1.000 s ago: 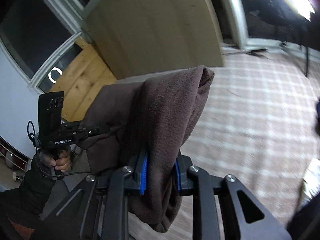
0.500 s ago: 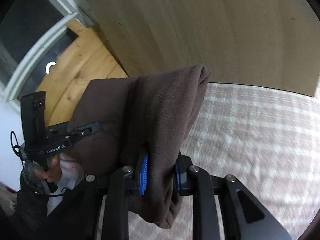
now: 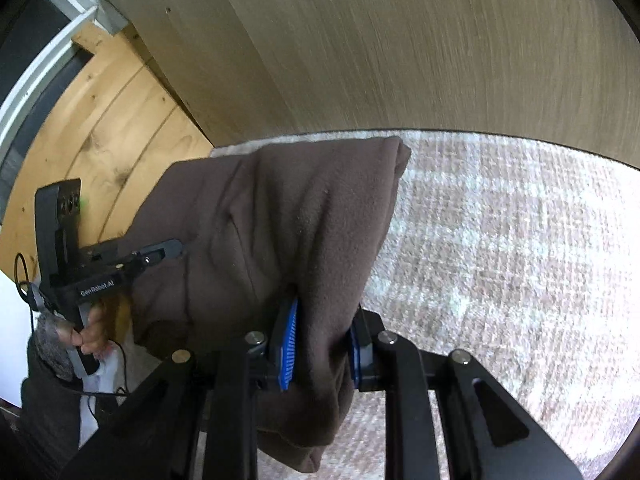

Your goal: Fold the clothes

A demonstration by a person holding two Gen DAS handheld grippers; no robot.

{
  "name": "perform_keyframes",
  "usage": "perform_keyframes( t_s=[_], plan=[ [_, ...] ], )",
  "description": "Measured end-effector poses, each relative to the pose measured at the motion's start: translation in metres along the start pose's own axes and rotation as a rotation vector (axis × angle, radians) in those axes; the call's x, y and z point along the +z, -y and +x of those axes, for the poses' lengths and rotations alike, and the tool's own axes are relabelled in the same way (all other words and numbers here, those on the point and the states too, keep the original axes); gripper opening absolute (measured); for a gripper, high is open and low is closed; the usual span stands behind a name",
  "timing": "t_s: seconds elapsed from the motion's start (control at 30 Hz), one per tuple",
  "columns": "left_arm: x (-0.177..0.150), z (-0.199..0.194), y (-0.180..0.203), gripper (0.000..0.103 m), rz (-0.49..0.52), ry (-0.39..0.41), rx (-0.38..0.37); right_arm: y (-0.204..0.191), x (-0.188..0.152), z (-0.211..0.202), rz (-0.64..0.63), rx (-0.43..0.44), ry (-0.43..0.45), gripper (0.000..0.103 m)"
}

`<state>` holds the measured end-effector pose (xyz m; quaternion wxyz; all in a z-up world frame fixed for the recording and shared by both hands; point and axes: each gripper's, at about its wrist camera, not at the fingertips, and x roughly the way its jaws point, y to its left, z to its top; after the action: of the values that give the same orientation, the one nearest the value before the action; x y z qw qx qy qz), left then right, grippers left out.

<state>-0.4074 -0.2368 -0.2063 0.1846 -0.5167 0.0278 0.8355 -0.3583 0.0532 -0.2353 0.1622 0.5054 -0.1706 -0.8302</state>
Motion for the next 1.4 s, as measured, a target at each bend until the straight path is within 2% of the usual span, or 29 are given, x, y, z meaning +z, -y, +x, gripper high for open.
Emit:
perform_keyframes(
  t_s=[0.07, 0.13, 0.17, 0.23, 0.33, 0.4, 0.43, 0.5, 0.57, 0.6, 0.67, 0.73, 0.8, 0.9, 1.03, 1.07, 1.13, 1.2, 1.3, 1.4],
  plan=[
    [0.001, -0.003, -0.002, 0.051, -0.002, 0.003, 0.02, 0.002, 0.0, -0.003, -0.002, -0.005, -0.033, 0.029],
    [0.001, -0.005, -0.004, 0.051, -0.003, 0.006, 0.041, 0.005, 0.0, -0.014, 0.004, -0.007, -0.047, 0.03],
    [0.002, -0.007, -0.005, 0.05, -0.004, 0.008, 0.051, 0.006, 0.0, -0.025, 0.001, -0.01, -0.027, 0.03],
    [0.004, -0.03, -0.003, 0.048, 0.01, 0.079, 0.085, 0.003, 0.002, -0.052, -0.024, 0.0, 0.047, 0.03],
    [0.015, -0.042, -0.002, 0.048, -0.014, 0.144, 0.06, -0.008, 0.015, -0.072, -0.071, 0.018, 0.16, 0.03],
    [0.024, -0.04, -0.003, 0.038, -0.033, 0.164, 0.044, -0.012, 0.028, -0.065, -0.08, -0.002, 0.177, 0.03],
    [0.028, -0.033, 0.0, 0.038, -0.023, 0.156, 0.05, -0.012, 0.035, -0.056, -0.077, -0.007, 0.173, 0.029],
    [0.035, -0.018, 0.006, 0.037, -0.002, 0.137, 0.064, -0.005, 0.044, -0.038, -0.067, -0.031, 0.163, 0.028],
    [0.041, 0.003, 0.008, 0.039, 0.029, 0.101, 0.109, 0.004, 0.048, -0.016, -0.052, -0.064, 0.125, 0.028],
    [0.043, 0.015, 0.008, 0.041, 0.056, 0.076, 0.159, 0.01, 0.048, -0.003, -0.048, -0.084, 0.1, 0.028],
    [0.039, 0.031, 0.005, 0.043, 0.059, 0.029, 0.185, 0.014, 0.047, 0.011, -0.072, -0.102, 0.082, 0.027],
    [0.037, 0.02, 0.002, 0.042, 0.033, 0.043, 0.178, 0.01, 0.046, 0.008, -0.095, -0.117, 0.077, 0.027],
    [0.032, -0.002, 0.007, 0.037, 0.042, 0.075, 0.21, 0.006, 0.043, -0.007, -0.091, -0.129, 0.076, 0.027],
    [0.011, -0.041, 0.021, 0.037, 0.069, 0.142, 0.177, -0.003, 0.026, -0.043, -0.108, -0.065, 0.114, 0.027],
    [-0.029, -0.043, 0.039, 0.038, 0.09, 0.097, 0.115, -0.032, -0.022, -0.067, -0.192, -0.042, 0.109, 0.027],
    [-0.038, -0.039, 0.042, 0.039, 0.093, 0.075, 0.104, -0.036, -0.032, -0.066, -0.206, -0.048, 0.099, 0.027],
    [-0.052, -0.03, 0.044, 0.041, 0.121, 0.044, 0.139, -0.044, -0.052, -0.063, -0.239, -0.07, 0.078, 0.028],
    [-0.062, -0.023, 0.045, 0.042, 0.15, 0.032, 0.181, -0.045, -0.07, -0.052, -0.298, -0.157, 0.022, 0.029],
    [-0.06, -0.045, 0.044, 0.039, 0.092, 0.045, 0.202, -0.039, -0.088, -0.067, -0.333, -0.222, -0.02, 0.029],
    [-0.068, -0.082, 0.05, 0.042, 0.051, 0.103, 0.194, -0.031, -0.102, -0.111, -0.309, -0.236, 0.004, 0.029]
  ],
)
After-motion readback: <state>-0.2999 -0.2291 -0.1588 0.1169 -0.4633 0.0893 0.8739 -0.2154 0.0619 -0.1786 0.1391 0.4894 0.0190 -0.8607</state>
